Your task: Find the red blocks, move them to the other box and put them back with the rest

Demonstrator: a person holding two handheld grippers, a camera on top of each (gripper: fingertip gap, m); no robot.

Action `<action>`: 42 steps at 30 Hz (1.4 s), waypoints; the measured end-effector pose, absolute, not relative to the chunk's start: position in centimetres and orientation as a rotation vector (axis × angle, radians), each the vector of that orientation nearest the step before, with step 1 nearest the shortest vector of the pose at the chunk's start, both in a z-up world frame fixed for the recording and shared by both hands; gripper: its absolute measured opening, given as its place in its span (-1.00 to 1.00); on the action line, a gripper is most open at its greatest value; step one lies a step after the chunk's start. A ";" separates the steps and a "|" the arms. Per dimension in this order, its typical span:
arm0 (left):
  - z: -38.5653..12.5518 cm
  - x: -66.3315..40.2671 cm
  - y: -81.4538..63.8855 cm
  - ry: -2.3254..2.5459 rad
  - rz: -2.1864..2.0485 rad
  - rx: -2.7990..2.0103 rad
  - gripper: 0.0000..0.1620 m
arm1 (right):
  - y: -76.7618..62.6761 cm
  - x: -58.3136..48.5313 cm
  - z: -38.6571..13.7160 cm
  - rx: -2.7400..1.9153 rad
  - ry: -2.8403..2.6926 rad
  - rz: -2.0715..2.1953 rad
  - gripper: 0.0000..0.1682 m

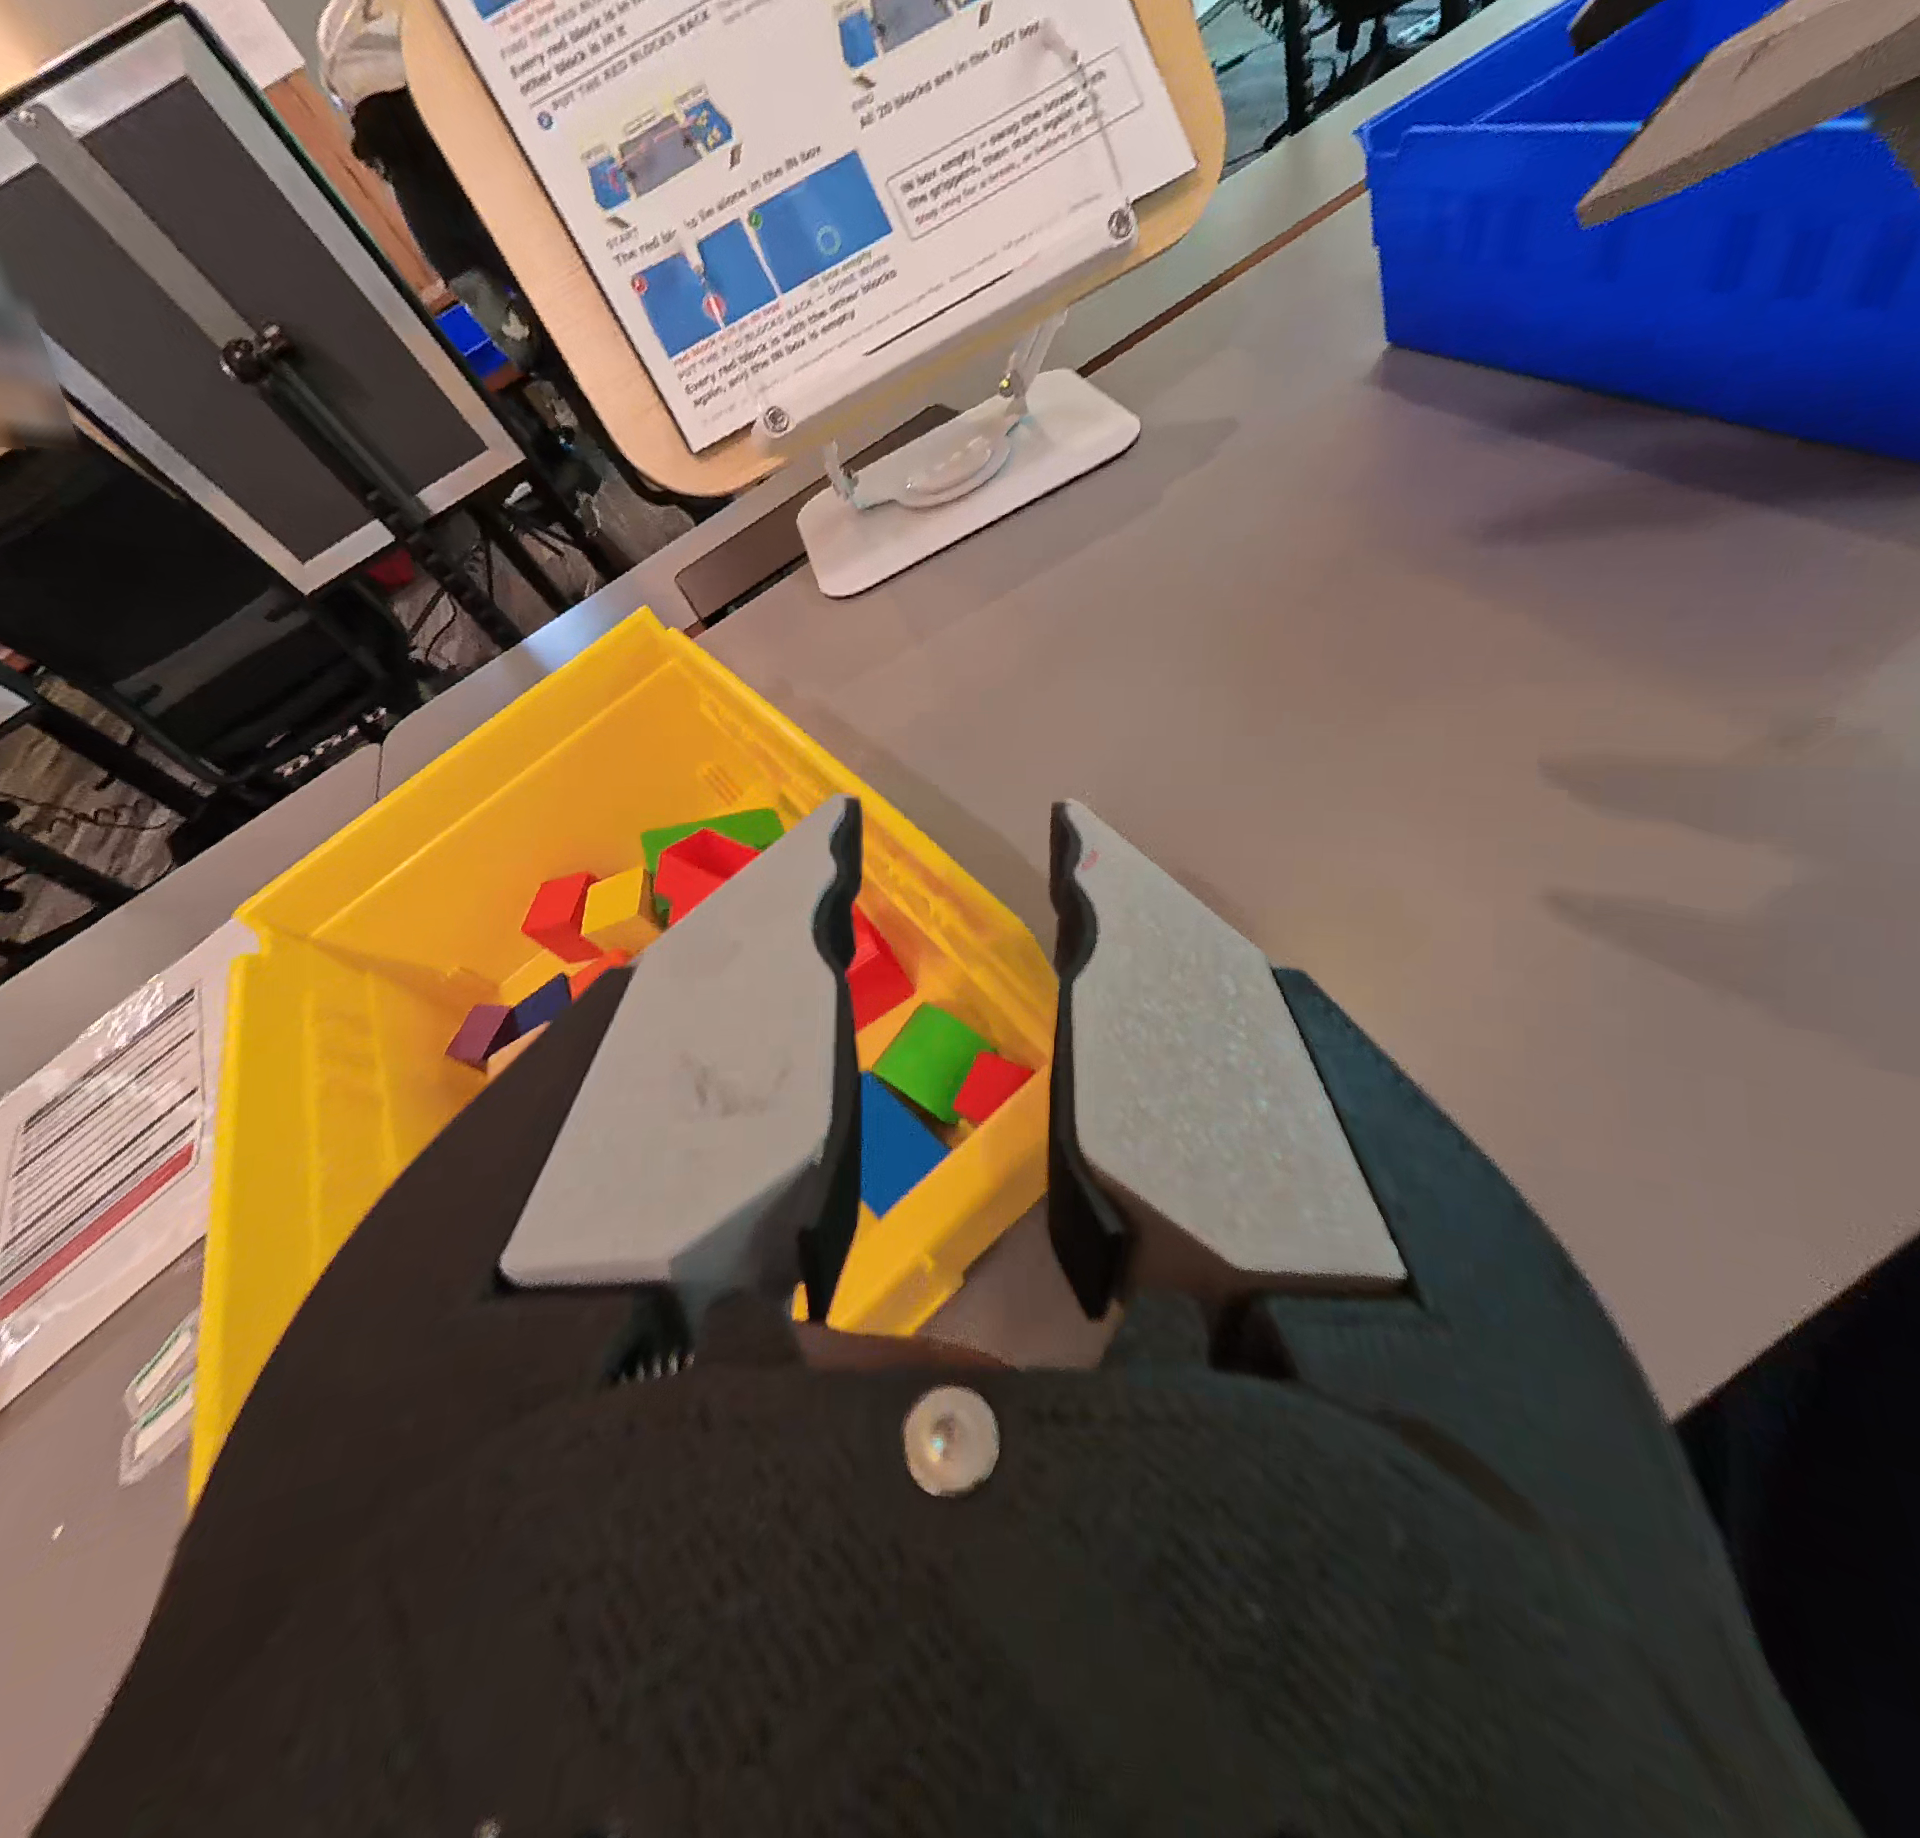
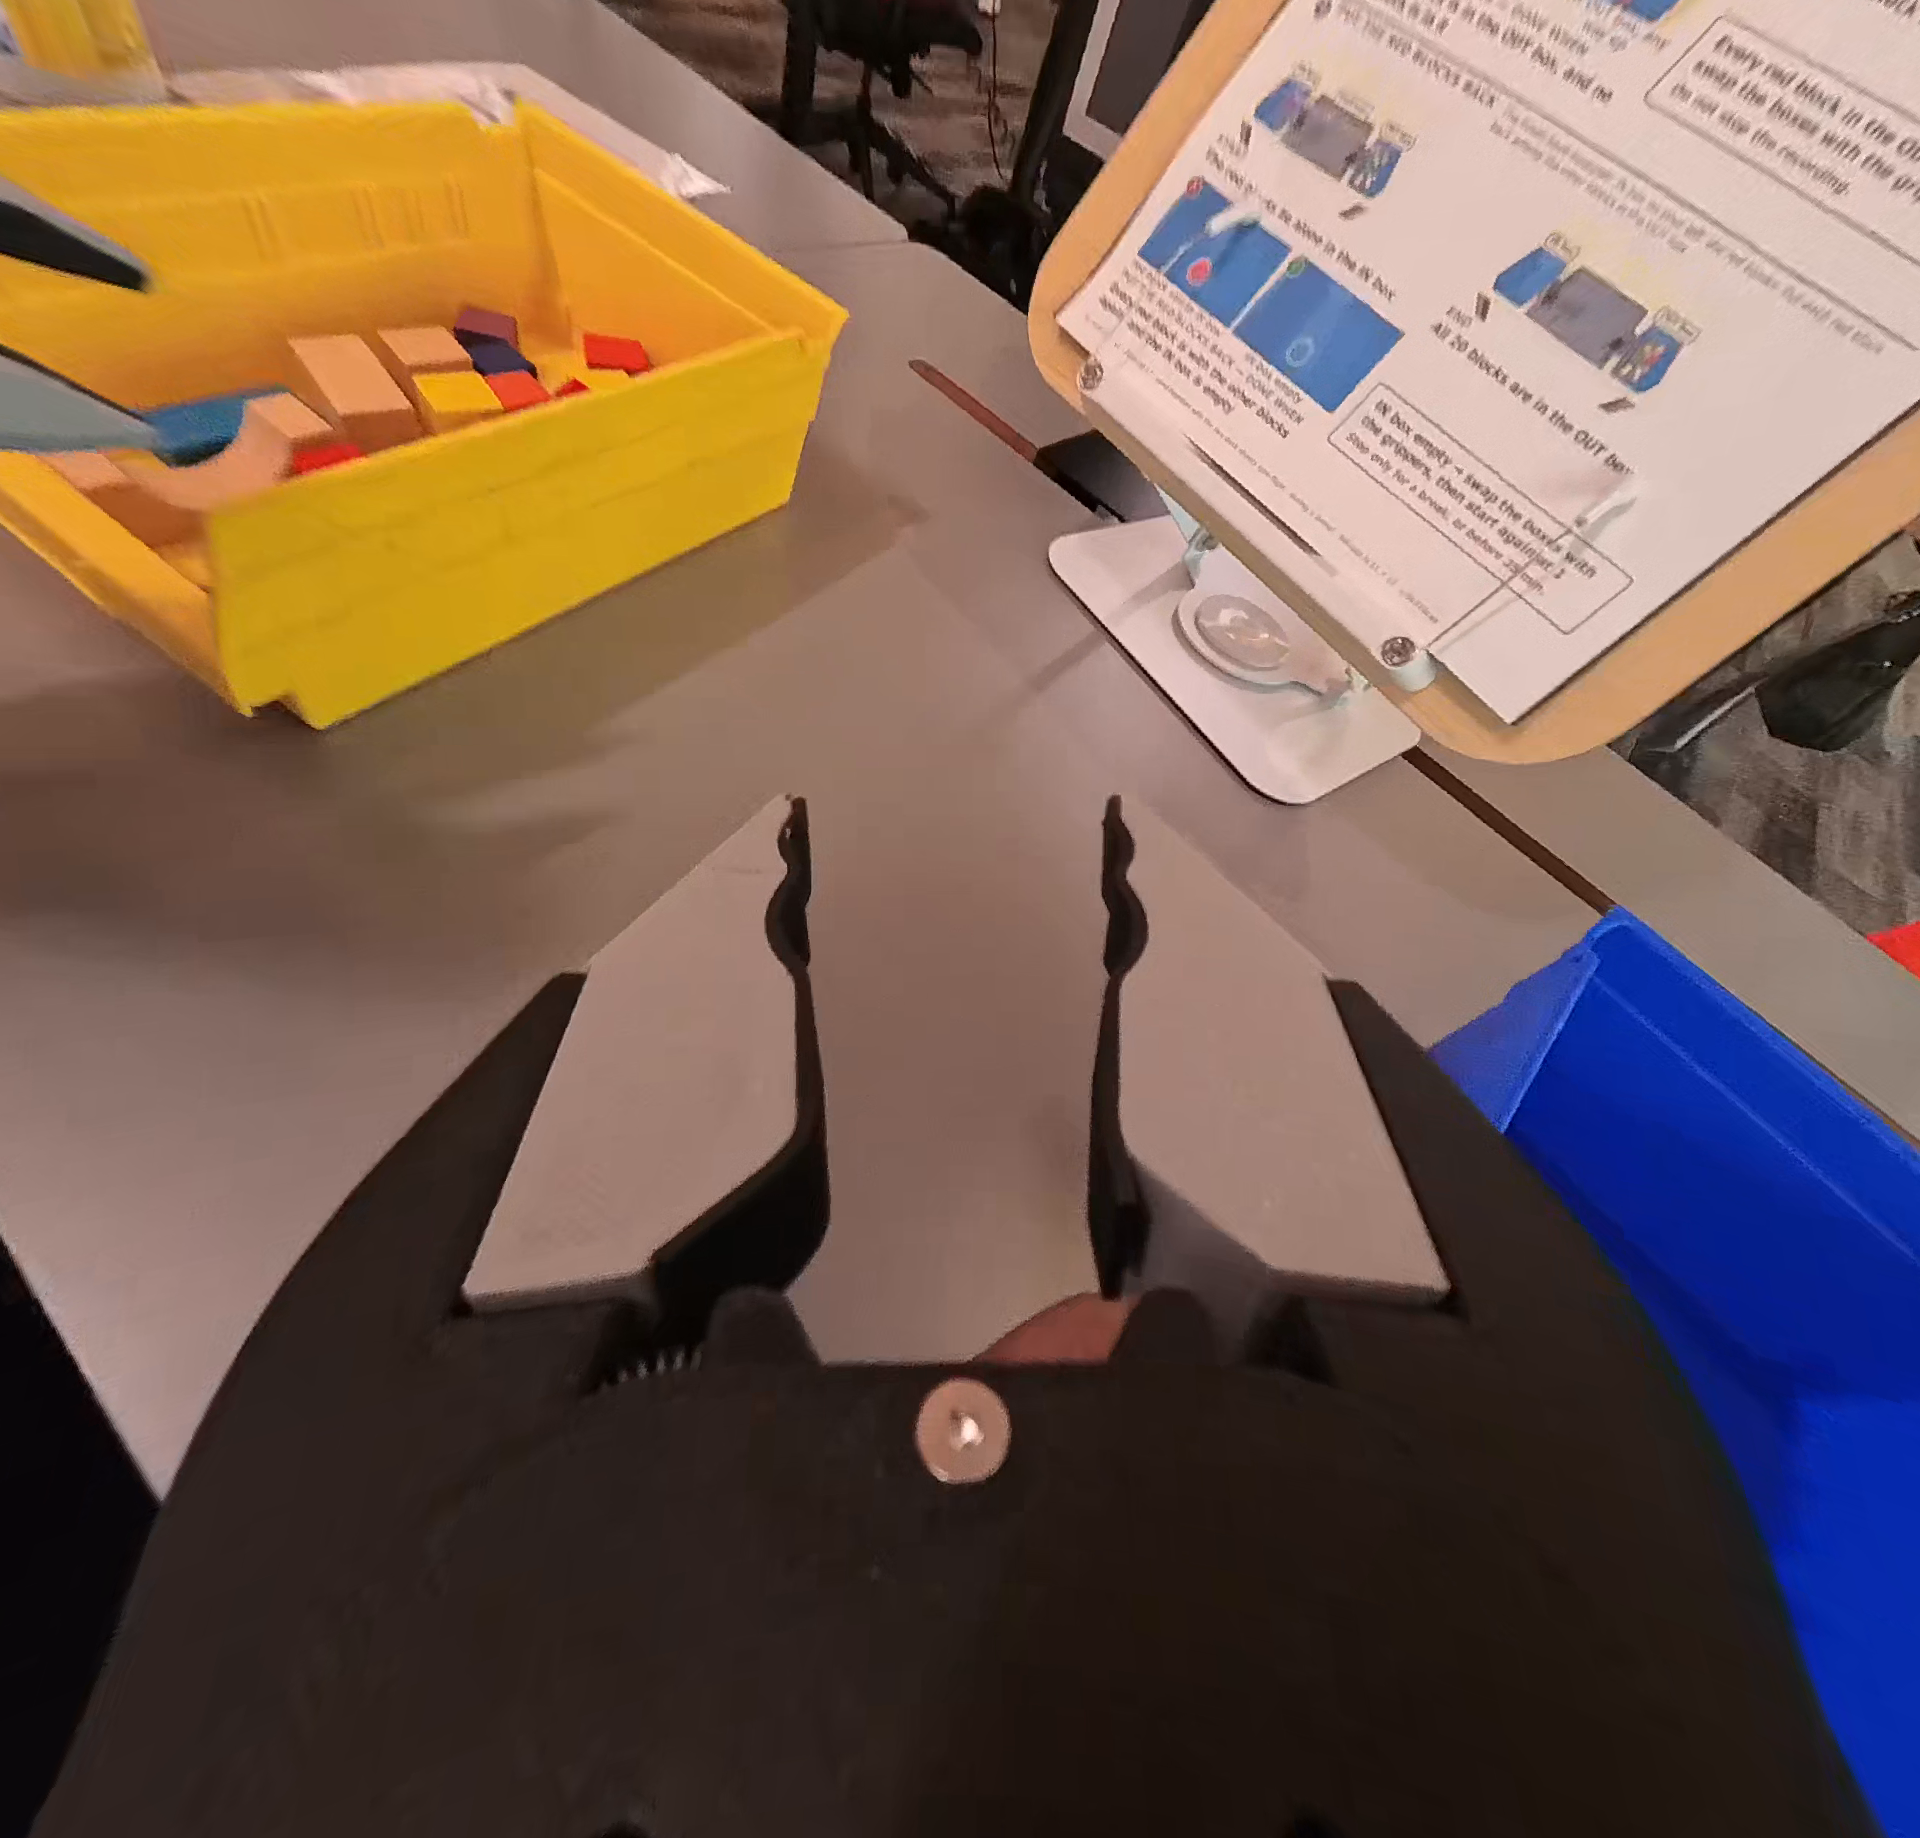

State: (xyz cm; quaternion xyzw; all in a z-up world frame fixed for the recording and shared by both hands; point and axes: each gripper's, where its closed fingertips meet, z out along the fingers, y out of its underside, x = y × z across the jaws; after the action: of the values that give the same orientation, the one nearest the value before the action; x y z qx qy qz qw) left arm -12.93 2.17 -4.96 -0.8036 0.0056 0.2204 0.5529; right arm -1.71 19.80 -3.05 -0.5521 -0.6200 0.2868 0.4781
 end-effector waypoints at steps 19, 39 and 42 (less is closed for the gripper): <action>-6.7 -21.5 -1.0 -0.089 0.598 -2.032 -0.52 | 24.7 0.1 -4.3 -1.500 -1.417 0.701 -0.35; -13.4 -20.9 -6.4 0.126 0.274 -2.394 -0.59 | 23.3 3.4 -2.5 -1.458 -1.367 0.657 -0.36; -12.4 -19.9 -6.8 0.170 0.202 -2.338 -0.49 | 23.5 3.4 -2.5 -1.454 -1.366 0.656 -0.36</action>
State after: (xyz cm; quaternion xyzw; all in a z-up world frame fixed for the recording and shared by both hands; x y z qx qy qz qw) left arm -19.89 -6.79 -12.41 -0.9175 0.0667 0.0793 0.3840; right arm 3.36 23.47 -2.51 -0.6004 -0.5643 0.2708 0.4976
